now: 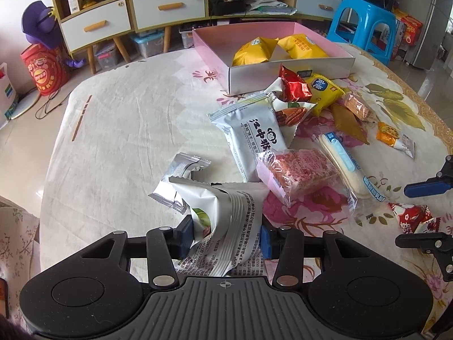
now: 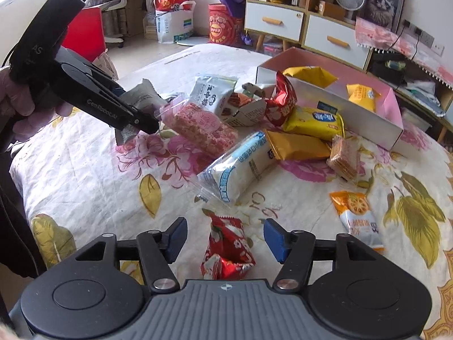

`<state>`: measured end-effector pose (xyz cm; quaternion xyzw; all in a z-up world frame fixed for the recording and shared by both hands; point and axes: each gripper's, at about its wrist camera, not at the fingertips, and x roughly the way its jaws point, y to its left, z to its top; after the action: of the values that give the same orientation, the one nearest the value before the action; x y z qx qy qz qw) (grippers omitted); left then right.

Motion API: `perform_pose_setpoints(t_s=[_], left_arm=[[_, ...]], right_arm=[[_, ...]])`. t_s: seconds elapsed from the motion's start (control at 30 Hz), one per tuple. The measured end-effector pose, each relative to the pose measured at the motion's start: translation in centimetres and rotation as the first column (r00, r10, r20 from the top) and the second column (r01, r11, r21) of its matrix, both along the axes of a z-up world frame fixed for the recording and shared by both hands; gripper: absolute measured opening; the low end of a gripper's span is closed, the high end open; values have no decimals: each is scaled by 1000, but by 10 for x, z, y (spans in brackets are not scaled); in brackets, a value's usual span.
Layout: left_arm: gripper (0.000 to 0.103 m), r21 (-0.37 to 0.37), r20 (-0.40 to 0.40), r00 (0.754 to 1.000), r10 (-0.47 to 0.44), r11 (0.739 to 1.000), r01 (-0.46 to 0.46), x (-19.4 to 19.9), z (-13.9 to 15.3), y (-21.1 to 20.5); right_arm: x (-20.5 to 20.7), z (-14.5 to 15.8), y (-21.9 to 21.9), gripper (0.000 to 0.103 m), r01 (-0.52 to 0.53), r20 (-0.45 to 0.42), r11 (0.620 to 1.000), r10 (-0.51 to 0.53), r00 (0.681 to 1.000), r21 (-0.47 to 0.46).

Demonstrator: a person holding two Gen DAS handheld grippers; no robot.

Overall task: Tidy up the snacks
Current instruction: 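Close the right gripper on the red wrapper pack while the left holds the white wrapper, then carry the white wrapper and red pack into the pink box with both tools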

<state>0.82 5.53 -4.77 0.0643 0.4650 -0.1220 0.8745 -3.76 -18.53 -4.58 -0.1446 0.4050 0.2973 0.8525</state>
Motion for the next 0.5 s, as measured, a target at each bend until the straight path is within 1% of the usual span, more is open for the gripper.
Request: perform_pose_setpoints(t_s=[0.03,0.1,0.13,0.27,0.5], left_arm=[[43,-1,-3,1000,3,1000,-3,0,1,0],[43,-5,-7,1000,11,1000,-11,-1,2,2],[43,-6,-9,1000,15,1000,-15,-1,3,2],[43,-20,-10,1000,27,999,-27,-1,7,5],[43,-42,-1,999,37,998,-37,-5,17,8]], right_arm=[[0,0,0,46,-2,-10,1000,2,1000,-9],[0,-2,1,35,-5,-27,1000,4,1000,-29],[0,-3,1,26,-10,-34,999,8,999,-38],[-3,-1,4,21,-21,-20,999,20,1000,-45],[0,14,2,20,-10,29,1000,10,1000,-11]])
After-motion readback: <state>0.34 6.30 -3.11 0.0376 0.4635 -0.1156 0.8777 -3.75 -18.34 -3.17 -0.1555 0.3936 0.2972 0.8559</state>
